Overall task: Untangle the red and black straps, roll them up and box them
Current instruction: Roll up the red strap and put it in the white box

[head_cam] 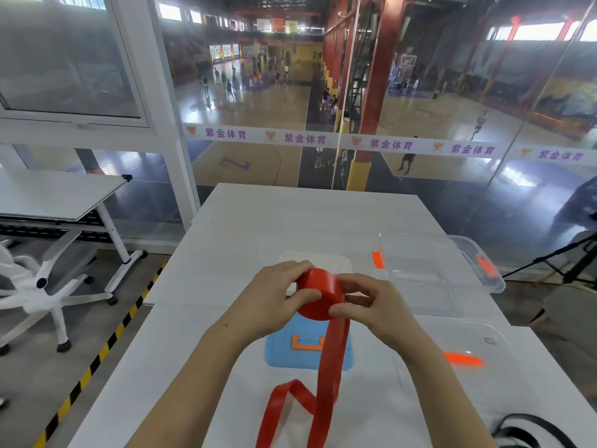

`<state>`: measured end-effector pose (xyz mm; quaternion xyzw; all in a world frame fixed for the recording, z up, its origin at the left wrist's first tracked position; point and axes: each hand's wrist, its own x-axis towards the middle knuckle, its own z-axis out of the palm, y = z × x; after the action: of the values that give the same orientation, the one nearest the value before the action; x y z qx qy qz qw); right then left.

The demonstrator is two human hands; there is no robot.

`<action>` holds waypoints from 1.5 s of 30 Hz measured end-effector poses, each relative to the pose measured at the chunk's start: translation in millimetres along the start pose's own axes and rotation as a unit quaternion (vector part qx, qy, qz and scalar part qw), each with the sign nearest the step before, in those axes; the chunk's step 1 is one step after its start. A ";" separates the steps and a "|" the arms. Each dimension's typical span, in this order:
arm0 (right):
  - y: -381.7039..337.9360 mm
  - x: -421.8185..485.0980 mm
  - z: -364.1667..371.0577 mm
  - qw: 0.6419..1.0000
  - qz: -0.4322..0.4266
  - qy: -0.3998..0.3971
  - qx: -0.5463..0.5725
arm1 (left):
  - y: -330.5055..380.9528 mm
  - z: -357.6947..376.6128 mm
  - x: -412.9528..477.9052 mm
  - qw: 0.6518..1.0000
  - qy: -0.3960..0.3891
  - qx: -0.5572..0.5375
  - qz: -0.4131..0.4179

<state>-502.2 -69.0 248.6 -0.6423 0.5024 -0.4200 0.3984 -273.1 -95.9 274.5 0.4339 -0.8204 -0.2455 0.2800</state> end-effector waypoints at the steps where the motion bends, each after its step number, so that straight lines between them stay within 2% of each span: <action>1: 1.1 -0.4 -0.1 1.000 0.007 0.002 0.025 | -2.4 1.8 0.4 0.999 0.019 -0.027 -0.001; 5: -0.2 -1.0 1.6 0.996 0.001 0.010 0.089 | -7.6 8.1 -0.6 0.977 0.078 -0.193 -0.041; 8: 0.2 3.0 1.6 0.992 -0.006 0.037 0.124 | -8.5 11.0 -2.0 0.956 0.090 -0.271 -0.068; 10: -0.7 4.0 -0.1 0.991 -0.005 0.053 0.125 | -11.6 6.7 -1.1 0.956 0.035 -0.279 -0.083; 13: -5.8 3.9 -6.3 0.996 -0.013 0.041 0.073 | -16.4 -4.0 -1.1 0.968 -0.052 -0.233 -0.084; 17: -15.0 8.5 -9.7 0.998 -0.038 -0.013 -0.046 | -12.6 -10.5 0.8 0.981 -0.076 -0.145 -0.102; 20: -16.2 9.9 -4.4 0.997 -0.050 -0.023 -0.051 | -5.4 -6.8 3.5 0.992 -0.049 -0.095 -0.060; 23: -8.4 10.7 0.5 0.999 -0.033 -0.022 0.015 | -1.5 0.7 4.3 0.984 0.027 -0.168 -0.057; 26: 5.2 7.4 3.1 0.996 0.000 0.002 0.089 | -4.9 12.2 3.9 0.965 0.059 -0.240 -0.085; 29: 12.1 2.9 5.0 0.995 0.013 0.013 0.101 | -8.9 13.5 1.1 0.938 0.064 -0.322 -0.116; 31: 12.6 2.1 4.9 0.995 0.015 0.031 0.090 | -11.3 11.3 -1.9 0.929 0.032 -0.351 -0.113; 35: -1.2 2.9 -2.1 0.999 -0.021 0.036 0.005 | -16.8 -0.2 -4.2 0.945 -0.051 -0.304 -0.109; 38: -15.1 5.0 -10.7 0.991 -0.053 -0.008 -0.125 | -14.5 -9.4 -0.2 0.960 -0.052 -0.249 -0.118; 40: -22.2 7.2 -14.0 0.981 -0.071 -0.022 -0.180 | -7.8 -12.5 4.4 0.978 -0.055 -0.174 -0.102; 42: -24.4 9.1 -14.9 0.976 -0.094 -0.020 -0.195 | -1.5 -12.2 8.9 0.992 -0.040 -0.095 -0.070; 45: -20.1 7.9 -13.9 0.988 -0.094 -0.004 -0.119 | 2.7 -6.3 10.7 0.997 -0.001 -0.070 -0.020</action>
<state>-507.9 -74.4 273.1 -0.7312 0.4846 -0.3901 0.2797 -275.4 -104.7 283.5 0.4297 -0.7925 -0.3085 0.3034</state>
